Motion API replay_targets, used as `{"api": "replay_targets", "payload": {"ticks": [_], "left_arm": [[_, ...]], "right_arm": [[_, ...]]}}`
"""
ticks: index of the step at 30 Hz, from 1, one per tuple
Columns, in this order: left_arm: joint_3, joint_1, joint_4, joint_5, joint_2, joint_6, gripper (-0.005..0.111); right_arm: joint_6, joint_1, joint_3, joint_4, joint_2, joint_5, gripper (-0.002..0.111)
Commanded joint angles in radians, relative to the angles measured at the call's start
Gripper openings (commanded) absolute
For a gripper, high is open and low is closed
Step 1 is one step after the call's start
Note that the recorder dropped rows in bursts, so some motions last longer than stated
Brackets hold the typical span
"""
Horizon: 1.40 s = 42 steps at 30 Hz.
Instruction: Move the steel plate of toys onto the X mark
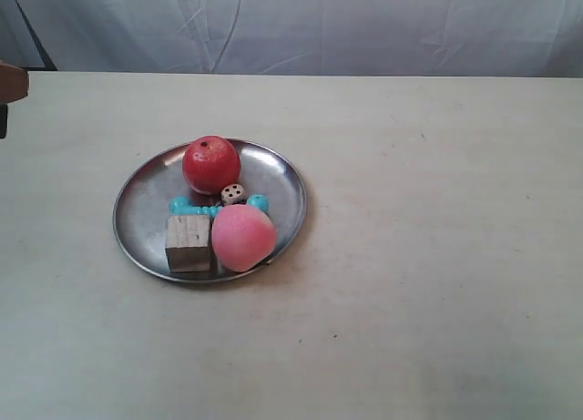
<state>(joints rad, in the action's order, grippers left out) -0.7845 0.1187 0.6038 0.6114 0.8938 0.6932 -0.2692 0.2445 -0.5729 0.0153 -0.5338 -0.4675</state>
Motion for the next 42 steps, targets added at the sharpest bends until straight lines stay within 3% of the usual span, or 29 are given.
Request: {"api": "replay_targets", "payload": {"ticks": [1, 5, 8, 17, 27, 42], "left_arm": [[0.004, 0.002, -0.003, -0.013, -0.008, -0.005, 0.000], [0.004, 0.002, -0.003, -0.013, -0.008, -0.005, 0.000], [0.004, 0.002, -0.003, -0.013, -0.008, -0.005, 0.000], [0.004, 0.002, -0.003, -0.013, -0.008, -0.003, 0.000], [0.004, 0.002, -0.003, -0.013, -0.008, -0.003, 0.000], [0.004, 0.002, -0.003, -0.013, -0.008, -0.003, 0.000]], "right_arm": [[0.025, -0.169, 0.071, 0.025, 0.108, 0.028, 0.000], [0.042, -0.301, 0.177, 0.025, 0.254, 0.031, 0.000], [0.042, -0.345, 0.246, 0.019, 0.339, 0.031, 0.000], [0.052, -0.347, 0.360, 0.011, 0.396, 0.084, 0.000], [0.170, -0.345, 0.536, -0.123, 0.448, 0.152, 0.000], [0.261, -0.272, 0.573, -0.145, 0.474, 0.114, 0.000]]}}
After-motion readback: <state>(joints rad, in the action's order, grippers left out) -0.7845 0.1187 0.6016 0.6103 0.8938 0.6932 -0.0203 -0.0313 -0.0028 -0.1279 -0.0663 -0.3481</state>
